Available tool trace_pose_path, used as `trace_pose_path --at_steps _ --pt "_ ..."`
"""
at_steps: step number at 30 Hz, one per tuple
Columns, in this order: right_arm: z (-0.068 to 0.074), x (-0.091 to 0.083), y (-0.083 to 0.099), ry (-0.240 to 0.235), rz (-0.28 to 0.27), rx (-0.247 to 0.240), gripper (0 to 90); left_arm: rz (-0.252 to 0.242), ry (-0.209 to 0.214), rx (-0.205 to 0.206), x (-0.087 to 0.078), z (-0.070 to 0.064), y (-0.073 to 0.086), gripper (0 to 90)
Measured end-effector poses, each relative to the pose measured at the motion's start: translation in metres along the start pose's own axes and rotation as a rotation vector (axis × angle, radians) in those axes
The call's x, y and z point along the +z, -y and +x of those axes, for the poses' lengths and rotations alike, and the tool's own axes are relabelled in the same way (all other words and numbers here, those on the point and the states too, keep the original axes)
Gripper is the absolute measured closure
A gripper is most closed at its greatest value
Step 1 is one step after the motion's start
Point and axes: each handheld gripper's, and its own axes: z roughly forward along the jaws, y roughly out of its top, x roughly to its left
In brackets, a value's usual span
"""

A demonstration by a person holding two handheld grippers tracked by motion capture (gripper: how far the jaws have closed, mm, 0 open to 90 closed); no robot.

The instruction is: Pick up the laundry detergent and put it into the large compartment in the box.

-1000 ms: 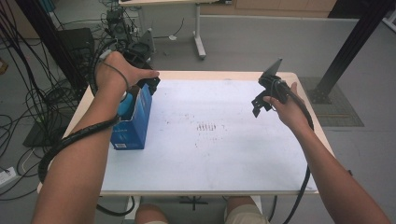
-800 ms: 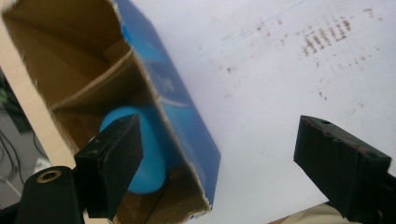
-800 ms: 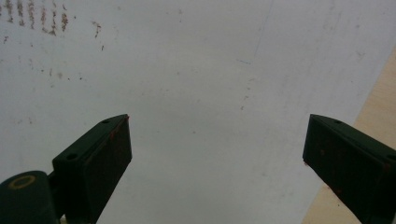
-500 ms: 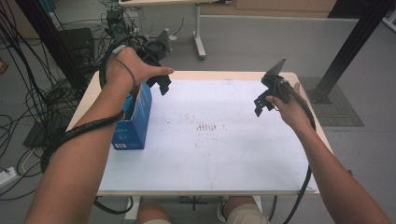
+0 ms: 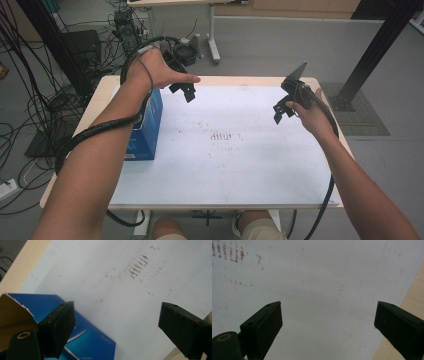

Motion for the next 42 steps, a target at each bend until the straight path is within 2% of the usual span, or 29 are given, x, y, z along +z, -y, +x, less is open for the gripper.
trace_pose_path --at_steps 16,18,21,39,42 --pt "0.002 -0.001 -0.005 0.006 0.007 -0.003 8.0 -0.026 -0.006 0.148 0.0 0.004 -0.009 15.1" --pt "0.001 -0.001 -0.004 0.006 0.004 -0.001 8.0 -0.028 -0.003 0.156 0.0 0.004 -0.01 15.1" --pt "-0.001 -0.002 -0.005 0.006 0.004 0.006 8.0 -0.026 -0.005 0.197 0.001 0.001 -0.012 15.0" --pt "0.0 -0.005 -0.005 0.008 0.0 0.0 8.0 -0.026 -0.032 0.309 0.001 -0.008 -0.018 15.1" --pt "0.0 -0.006 -0.005 0.006 -0.002 0.0 8.0 -0.03 -0.033 0.314 0.001 -0.007 -0.017 15.1"
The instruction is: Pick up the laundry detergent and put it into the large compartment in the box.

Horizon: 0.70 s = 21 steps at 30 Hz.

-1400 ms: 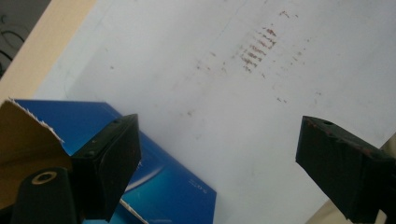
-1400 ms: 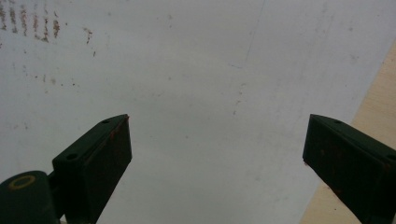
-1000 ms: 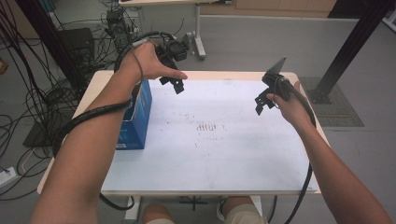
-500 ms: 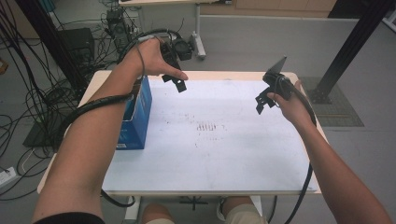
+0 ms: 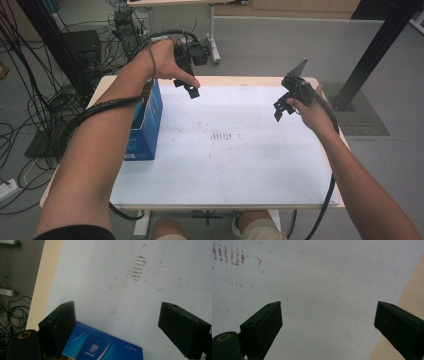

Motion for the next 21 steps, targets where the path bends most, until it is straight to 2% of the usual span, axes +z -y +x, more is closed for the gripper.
trace_pose_path --at_steps 8,21 --pt "-0.0009 0.0017 -0.0006 -0.002 0.002 0.003 8.0 0.014 0.002 0.04 0.0045 -0.0024 -0.0038 15.0" --pt "-0.0021 0.0009 0.0016 -0.003 -0.003 0.0 8.0 0.016 0.006 0.05 0.0092 -0.0049 -0.008 15.0"
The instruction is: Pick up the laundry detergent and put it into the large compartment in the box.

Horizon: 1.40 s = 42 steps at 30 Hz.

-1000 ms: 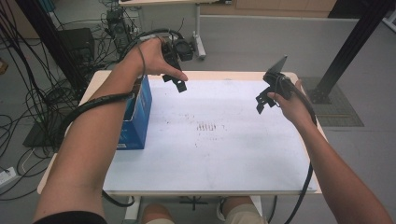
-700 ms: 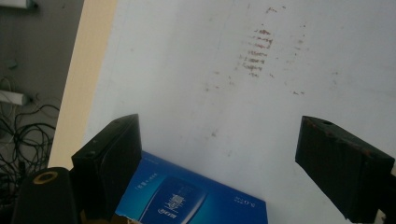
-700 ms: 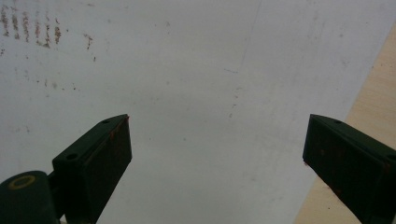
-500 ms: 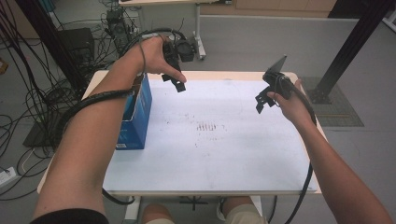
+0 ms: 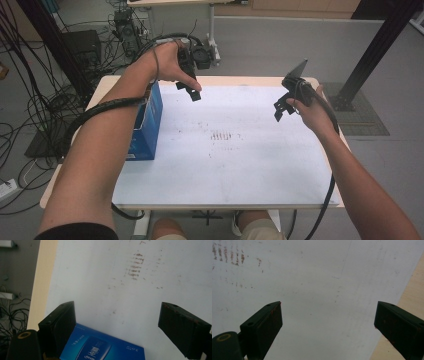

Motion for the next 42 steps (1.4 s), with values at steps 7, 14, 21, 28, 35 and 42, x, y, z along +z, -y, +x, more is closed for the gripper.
trace_pose_path --at_steps 7,14,21,28,35,42 --pt "-0.0011 0.0011 -0.0004 -0.005 0.003 0.003 8.0 -0.009 0.0 -0.004 -0.0001 -0.0006 0.0 14.9" --pt "0.0017 0.0028 -0.0023 -0.002 0.007 0.0 8.0 -0.005 0.011 0.004 0.0046 -0.0011 -0.0024 14.9" --pt "-0.0004 0.0019 -0.0012 -0.003 0.007 0.005 8.0 -0.005 0.006 0.004 0.0011 -0.0011 -0.0033 14.9" --pt "0.0003 0.0007 -0.0005 -0.003 0.003 0.002 8.0 -0.007 0.012 0.003 0.0013 -0.0014 -0.0043 14.8" --pt "0.0006 0.0011 -0.0016 0.0 0.005 0.003 8.0 -0.007 0.012 0.005 0.0017 -0.0007 -0.0044 14.9" --pt "0.0022 0.0022 -0.0032 0.0 0.009 0.002 8.0 -0.008 0.011 0.003 0.0005 -0.0002 -0.0034 14.9"
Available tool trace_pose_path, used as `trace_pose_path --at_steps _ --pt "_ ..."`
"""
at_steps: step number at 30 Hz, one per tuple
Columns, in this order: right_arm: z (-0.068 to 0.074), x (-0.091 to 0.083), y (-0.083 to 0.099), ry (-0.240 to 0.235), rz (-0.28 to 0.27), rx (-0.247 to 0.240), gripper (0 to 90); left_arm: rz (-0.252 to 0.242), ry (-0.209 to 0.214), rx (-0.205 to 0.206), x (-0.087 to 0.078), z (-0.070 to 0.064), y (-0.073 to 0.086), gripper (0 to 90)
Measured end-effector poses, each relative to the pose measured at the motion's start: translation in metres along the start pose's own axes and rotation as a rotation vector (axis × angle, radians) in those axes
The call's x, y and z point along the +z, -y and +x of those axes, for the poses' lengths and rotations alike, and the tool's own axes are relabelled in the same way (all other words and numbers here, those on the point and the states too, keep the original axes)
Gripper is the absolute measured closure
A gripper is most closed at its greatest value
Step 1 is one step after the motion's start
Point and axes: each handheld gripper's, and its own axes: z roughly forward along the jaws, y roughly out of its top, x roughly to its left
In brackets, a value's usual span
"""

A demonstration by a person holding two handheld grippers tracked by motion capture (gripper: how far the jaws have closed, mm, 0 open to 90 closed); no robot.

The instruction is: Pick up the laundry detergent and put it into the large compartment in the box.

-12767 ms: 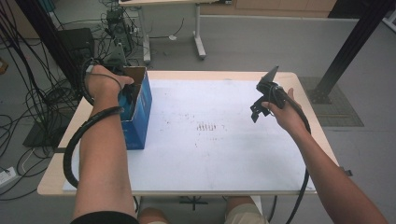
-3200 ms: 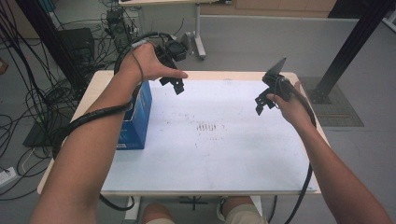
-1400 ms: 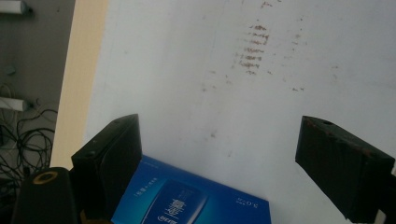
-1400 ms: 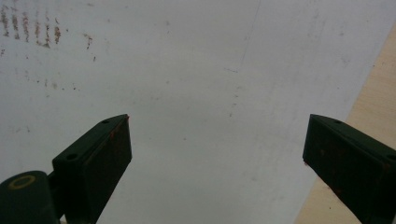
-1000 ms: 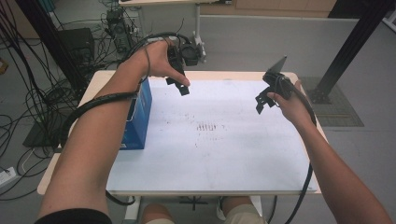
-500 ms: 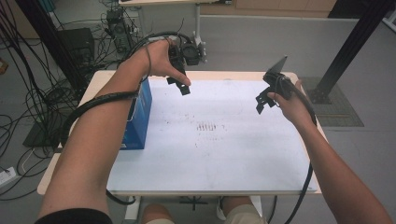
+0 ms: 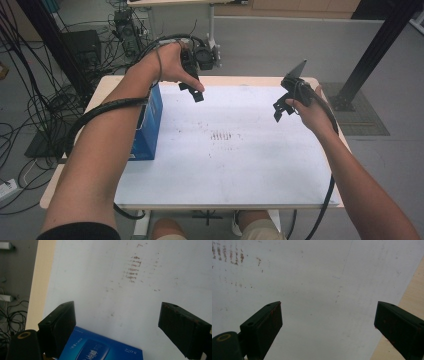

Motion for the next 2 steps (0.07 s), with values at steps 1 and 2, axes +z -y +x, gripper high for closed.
trace_pose_path --at_steps 1,2 --pt "0.0003 0.0001 0.0 0.001 -0.001 0.001 8.0 -0.001 -0.001 0.001 -0.0003 -0.0001 0.0002 14.9" --pt "0.0003 0.0003 -0.0003 0.001 0.001 -0.002 8.0 -0.001 0.0 0.002 -0.0005 -0.0001 0.0004 14.9"
